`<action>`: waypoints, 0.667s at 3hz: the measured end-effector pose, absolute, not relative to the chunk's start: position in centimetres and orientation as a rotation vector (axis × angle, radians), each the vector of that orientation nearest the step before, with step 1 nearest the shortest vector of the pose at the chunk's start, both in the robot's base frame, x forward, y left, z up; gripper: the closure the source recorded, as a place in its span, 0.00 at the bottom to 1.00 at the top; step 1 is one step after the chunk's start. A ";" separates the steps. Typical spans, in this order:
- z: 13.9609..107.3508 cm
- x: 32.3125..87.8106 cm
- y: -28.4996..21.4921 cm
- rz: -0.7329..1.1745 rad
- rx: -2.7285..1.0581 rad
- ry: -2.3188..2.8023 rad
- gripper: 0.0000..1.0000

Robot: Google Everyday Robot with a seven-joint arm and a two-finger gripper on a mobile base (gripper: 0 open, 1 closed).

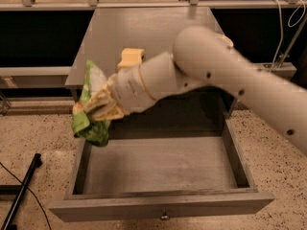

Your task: Pick green rice chip bag from top drawer and place on counter

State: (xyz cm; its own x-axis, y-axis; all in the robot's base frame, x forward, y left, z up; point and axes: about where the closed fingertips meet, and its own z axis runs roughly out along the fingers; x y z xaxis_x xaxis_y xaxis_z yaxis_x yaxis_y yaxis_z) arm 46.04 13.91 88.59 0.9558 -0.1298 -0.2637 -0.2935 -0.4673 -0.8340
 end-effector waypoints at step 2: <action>98.6 52.4 9.0 0.057 -2.160 0.320 1.00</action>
Offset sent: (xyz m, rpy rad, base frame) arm 0.1307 -0.1007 0.1591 -0.1263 -0.0904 -0.1973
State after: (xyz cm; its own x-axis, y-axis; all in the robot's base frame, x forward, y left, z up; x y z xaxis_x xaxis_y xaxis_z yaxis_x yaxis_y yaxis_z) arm 52.42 9.05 98.55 0.9652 -0.2065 -0.1605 -0.2494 -0.5421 -0.8025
